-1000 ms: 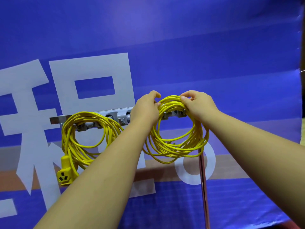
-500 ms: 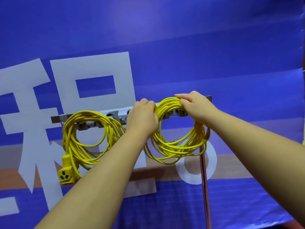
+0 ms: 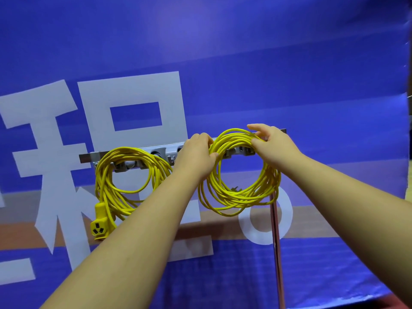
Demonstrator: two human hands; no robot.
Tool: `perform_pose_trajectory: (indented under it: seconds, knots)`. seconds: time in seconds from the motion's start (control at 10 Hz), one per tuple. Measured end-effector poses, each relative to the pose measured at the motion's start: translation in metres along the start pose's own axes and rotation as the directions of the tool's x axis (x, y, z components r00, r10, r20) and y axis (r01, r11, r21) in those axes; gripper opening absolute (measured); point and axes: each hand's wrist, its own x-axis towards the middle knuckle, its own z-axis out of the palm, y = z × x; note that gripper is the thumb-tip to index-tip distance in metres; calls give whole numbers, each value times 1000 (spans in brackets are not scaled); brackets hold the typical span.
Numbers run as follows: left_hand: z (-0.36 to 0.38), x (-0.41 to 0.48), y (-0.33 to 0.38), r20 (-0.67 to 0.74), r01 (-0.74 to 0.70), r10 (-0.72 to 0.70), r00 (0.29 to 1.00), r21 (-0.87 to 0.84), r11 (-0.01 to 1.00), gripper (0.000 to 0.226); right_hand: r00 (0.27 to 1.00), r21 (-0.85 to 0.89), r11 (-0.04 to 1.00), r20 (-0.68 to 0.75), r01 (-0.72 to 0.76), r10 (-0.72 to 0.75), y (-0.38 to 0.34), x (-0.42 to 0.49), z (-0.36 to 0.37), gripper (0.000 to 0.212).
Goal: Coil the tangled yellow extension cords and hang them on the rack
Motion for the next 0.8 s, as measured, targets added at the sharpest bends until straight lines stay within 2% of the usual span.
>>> perform_pose_trajectory:
  seconds: [0.4,0.6,0.8]
  knots:
    - [-4,-18,-3,-14,4,-5,1000,-60,998,32,999,12,999,-22,-39,40,-11,-26,-11,52]
    - [-15,-29,-10,-9,11,-12,1000,-94,996,28,996,-13,999,-80,-35,34,-24,-37,-11,45]
    - [-26,-30,-19,-32,40,-48,998,-229,973,23,995,72,997,-100,-8,15,-45,-30,1,40]
